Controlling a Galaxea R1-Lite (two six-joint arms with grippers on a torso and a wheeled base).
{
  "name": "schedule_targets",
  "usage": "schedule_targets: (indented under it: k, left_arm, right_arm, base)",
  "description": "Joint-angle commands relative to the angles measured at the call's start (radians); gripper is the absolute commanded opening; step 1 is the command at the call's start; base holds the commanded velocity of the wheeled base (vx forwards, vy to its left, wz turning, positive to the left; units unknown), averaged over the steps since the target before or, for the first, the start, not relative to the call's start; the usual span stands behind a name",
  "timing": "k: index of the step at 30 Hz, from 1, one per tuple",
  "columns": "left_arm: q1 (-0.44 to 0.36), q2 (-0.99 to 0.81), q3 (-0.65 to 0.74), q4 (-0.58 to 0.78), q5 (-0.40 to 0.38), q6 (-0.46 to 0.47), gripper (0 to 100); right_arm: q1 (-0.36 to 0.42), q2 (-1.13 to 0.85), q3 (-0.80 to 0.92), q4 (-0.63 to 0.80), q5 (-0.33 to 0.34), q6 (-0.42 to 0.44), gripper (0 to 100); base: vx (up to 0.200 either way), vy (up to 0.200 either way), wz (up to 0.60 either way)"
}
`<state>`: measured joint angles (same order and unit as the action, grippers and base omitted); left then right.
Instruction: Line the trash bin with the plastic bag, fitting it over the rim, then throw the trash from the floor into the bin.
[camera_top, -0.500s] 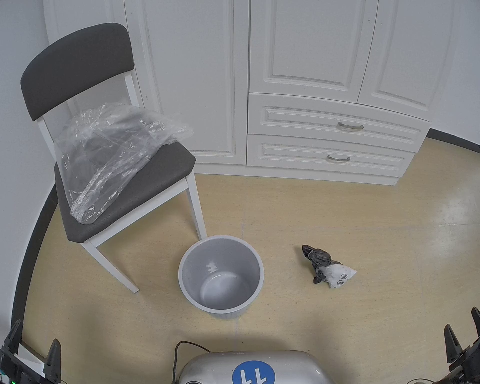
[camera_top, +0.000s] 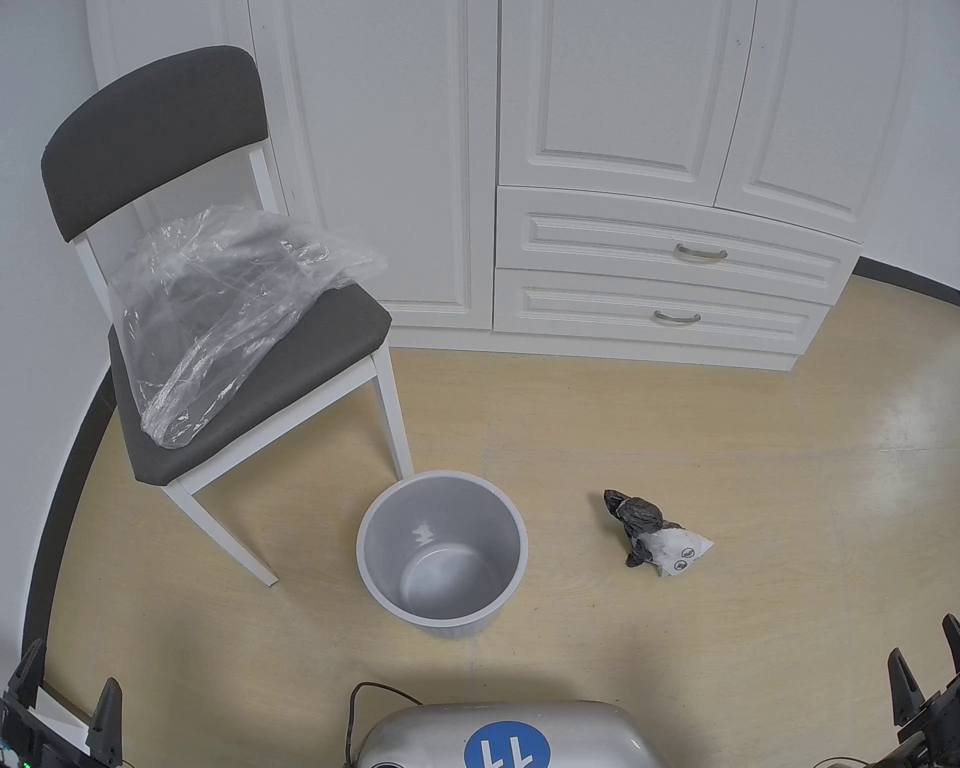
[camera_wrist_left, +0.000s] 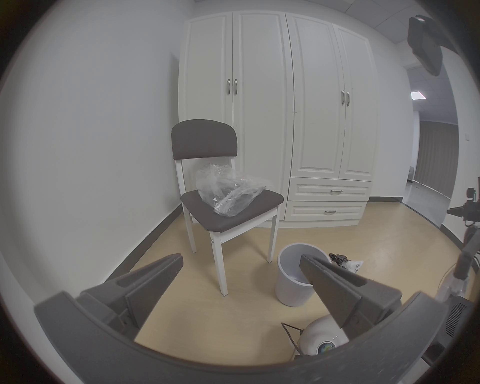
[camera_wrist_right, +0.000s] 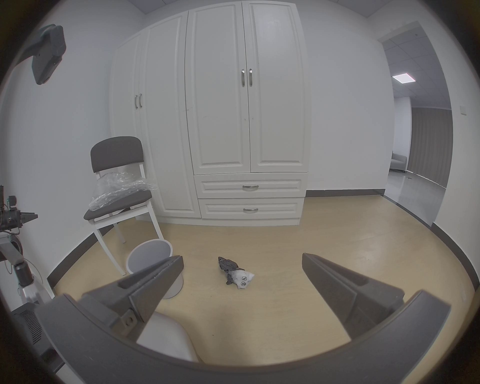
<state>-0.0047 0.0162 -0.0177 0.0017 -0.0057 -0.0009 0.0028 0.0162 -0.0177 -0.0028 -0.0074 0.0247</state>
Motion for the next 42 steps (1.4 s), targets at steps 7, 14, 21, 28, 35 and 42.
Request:
schedule_targets:
  k: [7,14,21,28,35,42]
  left_arm:
    - [0.000,-0.016,0.018,0.000,0.000,-0.001,100]
    - [0.000,-0.016,0.018,0.000,0.000,-0.001,100]
    - [0.000,-0.016,0.018,0.000,0.000,-0.001,100]
    - [0.000,-0.016,0.018,0.000,0.000,0.001,100]
    - [0.000,-0.016,0.018,0.000,0.000,-0.001,100]
    - [0.002,-0.016,0.018,0.000,-0.003,0.010,100]
  right_arm:
    - [0.000,-0.016,0.018,0.000,0.001,0.000,100]
    - [0.000,-0.016,0.018,0.001,0.001,-0.003,100]
    - [0.000,-0.016,0.018,0.001,0.001,-0.011,100]
    - [0.000,-0.016,0.018,0.001,0.000,-0.012,100]
    - [-0.001,-0.016,0.018,0.001,0.000,-0.011,100]
    - [-0.004,-0.015,0.018,0.001,0.007,-0.040,100]
  base:
    - [0.000,0.000,0.00]
    - [0.000,0.000,0.00]
    - [0.000,0.000,0.00]
    - [0.000,0.000,0.00]
    - [0.000,0.000,0.00]
    - [0.000,0.000,0.00]
